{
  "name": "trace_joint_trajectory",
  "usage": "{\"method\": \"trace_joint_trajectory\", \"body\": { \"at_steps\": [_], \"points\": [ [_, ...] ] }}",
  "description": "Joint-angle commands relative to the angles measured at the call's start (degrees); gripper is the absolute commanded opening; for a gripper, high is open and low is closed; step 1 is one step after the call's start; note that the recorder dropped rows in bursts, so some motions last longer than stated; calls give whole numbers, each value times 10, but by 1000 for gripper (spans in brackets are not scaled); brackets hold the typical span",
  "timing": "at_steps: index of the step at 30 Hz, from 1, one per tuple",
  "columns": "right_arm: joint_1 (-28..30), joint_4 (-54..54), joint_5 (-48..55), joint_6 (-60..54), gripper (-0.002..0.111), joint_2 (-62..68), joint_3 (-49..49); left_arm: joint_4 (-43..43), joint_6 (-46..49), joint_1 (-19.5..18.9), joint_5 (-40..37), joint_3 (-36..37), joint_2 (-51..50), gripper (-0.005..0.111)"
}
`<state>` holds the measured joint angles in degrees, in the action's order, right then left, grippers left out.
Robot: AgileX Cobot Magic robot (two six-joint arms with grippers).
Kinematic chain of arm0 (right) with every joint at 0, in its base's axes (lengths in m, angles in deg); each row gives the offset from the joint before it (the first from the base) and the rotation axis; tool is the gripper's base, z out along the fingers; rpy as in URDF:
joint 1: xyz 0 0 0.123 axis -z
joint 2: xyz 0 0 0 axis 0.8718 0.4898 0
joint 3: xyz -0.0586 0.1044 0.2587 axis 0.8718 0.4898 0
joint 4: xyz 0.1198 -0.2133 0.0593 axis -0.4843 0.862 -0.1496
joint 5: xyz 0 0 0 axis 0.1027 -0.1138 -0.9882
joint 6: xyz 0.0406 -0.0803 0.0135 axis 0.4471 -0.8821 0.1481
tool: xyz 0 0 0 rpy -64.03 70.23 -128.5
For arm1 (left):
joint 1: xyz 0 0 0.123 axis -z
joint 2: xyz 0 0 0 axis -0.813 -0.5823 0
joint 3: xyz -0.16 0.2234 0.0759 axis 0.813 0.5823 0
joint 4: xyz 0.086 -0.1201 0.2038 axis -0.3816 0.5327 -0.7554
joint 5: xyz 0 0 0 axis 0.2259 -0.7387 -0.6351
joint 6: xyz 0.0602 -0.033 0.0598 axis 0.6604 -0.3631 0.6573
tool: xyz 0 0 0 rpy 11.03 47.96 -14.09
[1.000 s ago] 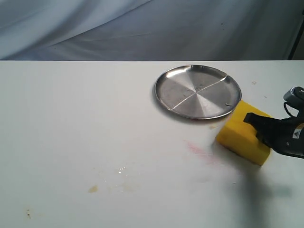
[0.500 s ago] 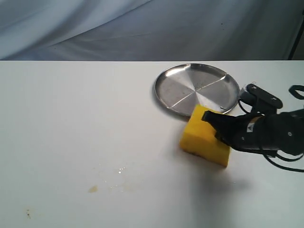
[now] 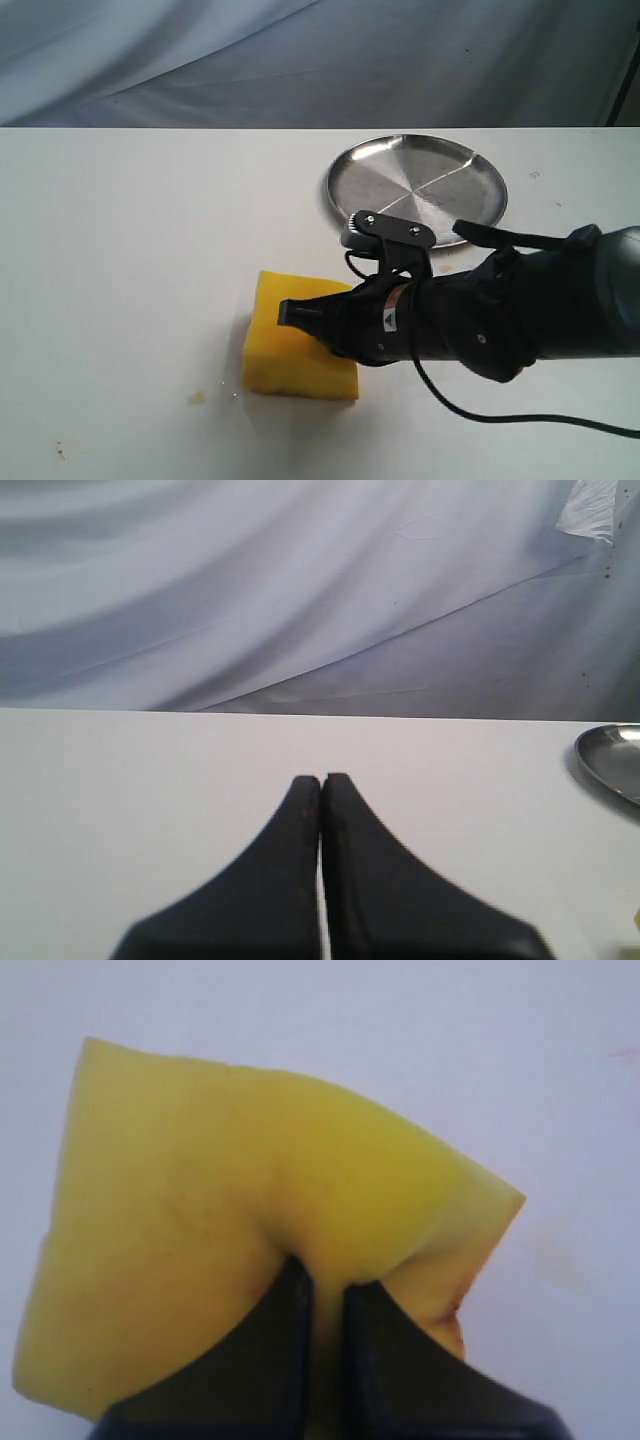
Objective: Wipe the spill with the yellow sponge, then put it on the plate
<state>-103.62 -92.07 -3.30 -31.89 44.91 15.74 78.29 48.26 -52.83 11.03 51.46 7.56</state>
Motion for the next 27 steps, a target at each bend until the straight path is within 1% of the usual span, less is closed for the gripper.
{"method": "trace_joint_trajectory", "body": {
  "at_steps": [1,5,12,16,18,21,27],
  "points": [
    [-40,-1,-23,-6,0,-1,-6,0,0,0,2,3,1,1],
    [-75,-6,-19,-6,0,19,-30,0,-1,0,2,3,1,1],
    [-121,-12,38,-6,0,98,-140,0,-1,0,2,3,1,1],
    [-137,-12,42,-6,0,110,-181,0,-1,0,2,3,1,1],
    [-133,-12,41,-6,0,110,-182,0,-1,0,2,3,1,1],
    [-116,-11,69,-6,0,110,-177,0,-1,0,2,3,1,1],
    [-63,-9,90,-6,0,109,-137,0,-1,0,2,3,1,1]
  ]
}}
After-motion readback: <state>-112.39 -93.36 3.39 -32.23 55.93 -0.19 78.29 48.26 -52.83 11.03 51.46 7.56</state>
